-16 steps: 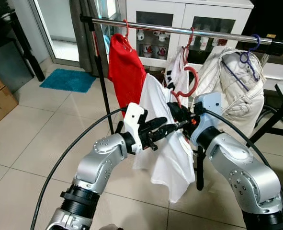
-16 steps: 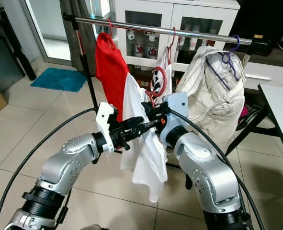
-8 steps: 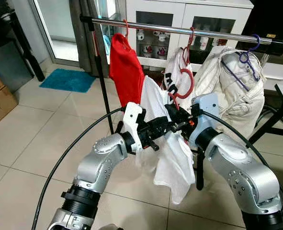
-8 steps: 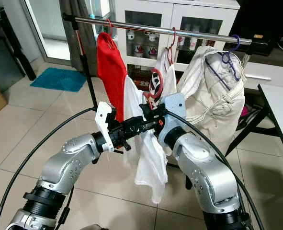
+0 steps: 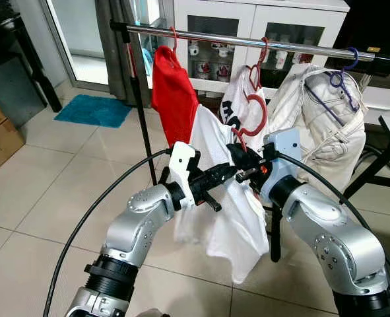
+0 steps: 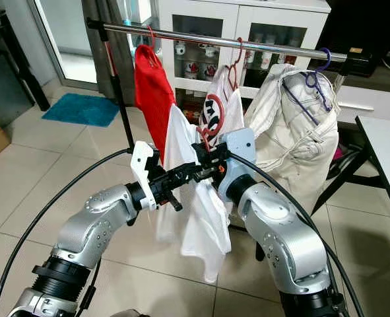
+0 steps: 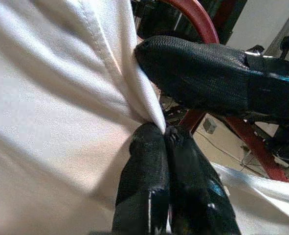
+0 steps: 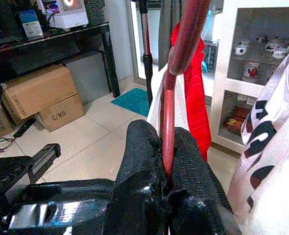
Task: Hang hanger
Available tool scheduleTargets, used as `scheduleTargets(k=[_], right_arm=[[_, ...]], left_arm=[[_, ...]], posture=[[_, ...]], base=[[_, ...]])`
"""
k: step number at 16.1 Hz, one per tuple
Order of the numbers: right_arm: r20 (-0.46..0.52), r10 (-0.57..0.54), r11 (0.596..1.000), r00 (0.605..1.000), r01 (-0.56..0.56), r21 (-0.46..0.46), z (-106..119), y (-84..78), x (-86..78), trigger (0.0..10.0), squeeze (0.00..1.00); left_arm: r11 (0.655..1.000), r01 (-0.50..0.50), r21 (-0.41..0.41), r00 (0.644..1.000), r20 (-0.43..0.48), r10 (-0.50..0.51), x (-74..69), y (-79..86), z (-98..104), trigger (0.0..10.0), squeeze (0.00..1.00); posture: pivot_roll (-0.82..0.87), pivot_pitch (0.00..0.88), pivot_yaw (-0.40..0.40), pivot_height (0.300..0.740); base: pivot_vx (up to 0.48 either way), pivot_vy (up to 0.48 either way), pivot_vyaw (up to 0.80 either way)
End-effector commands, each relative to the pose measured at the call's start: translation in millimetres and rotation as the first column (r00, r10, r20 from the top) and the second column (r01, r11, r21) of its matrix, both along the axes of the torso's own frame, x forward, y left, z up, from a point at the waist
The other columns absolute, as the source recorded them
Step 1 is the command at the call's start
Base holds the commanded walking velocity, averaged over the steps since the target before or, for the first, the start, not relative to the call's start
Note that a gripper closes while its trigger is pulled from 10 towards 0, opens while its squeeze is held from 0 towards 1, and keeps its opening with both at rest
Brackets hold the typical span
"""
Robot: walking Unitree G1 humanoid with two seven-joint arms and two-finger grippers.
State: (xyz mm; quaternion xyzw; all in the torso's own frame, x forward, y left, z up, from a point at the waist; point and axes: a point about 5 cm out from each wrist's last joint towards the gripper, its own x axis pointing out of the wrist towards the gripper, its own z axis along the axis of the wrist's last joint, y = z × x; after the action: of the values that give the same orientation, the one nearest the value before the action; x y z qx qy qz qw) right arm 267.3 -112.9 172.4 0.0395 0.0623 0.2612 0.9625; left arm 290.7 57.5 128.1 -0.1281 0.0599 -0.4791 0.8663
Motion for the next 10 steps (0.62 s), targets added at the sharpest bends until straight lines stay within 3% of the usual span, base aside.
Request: scheduleTargets(k=[1, 5, 7, 8, 10], right_arm=[[0.058, 0.022, 1.0, 0.998, -0.022, 0.009, 14, 4.3, -0.7, 10.0, 0.0], [0.043, -0.001, 1.0, 0.999, 0.001, 0.011, 11, 1.7, 0.7, 10.0, 0.0], [0.021, -0.054, 0.999, 0.998, 0.054, 0.002, 7, -3.8, 3.0, 10.0, 0.0], [-0.009, -0.17, 0.985, 0.985, 0.17, -0.042, -1, -17.7, 8.7, 10.0, 0.0], [-0.043, -0.29, 0.955, 0.956, 0.287, -0.072, -9, -33.5, 12.5, 10.0, 0.0]], left_arm=[[1.0, 0.003, 0.007, 1.0, 0.025, -0.003, 1.0, -2.5, 4, 0.0, 0.0], [1.0, -0.008, 0.005, 1.0, 0.011, 0.008, 1.1, -0.3, 1, 0.0, 0.0], [0.998, -0.032, 0.052, 0.999, 0.002, 0.032, 1.3, 2.1, -3, 0.0, 0.0], [0.996, -0.06, 0.065, 0.998, 0.009, 0.059, 1.7, 3.9, -4, 0.0, 0.0], [0.991, -0.111, 0.075, 0.994, 0.014, 0.11, 3.1, 8.1, -5, 0.0, 0.0]], posture=[[-0.15, 0.0, 0.03, 0.74], [-0.15, 0.0, 0.031, 0.74], [-0.15, 0.0, 0.03, 0.74], [-0.14, 0.0, 0.029, 0.74], [-0.14, 0.0, 0.028, 0.74]], base=[[0.0, 0.0, 0.0], [0.0, 0.0, 0.0], [0.0, 0.0, 0.0], [0.0, 0.0, 0.0], [0.0, 0.0, 0.0]])
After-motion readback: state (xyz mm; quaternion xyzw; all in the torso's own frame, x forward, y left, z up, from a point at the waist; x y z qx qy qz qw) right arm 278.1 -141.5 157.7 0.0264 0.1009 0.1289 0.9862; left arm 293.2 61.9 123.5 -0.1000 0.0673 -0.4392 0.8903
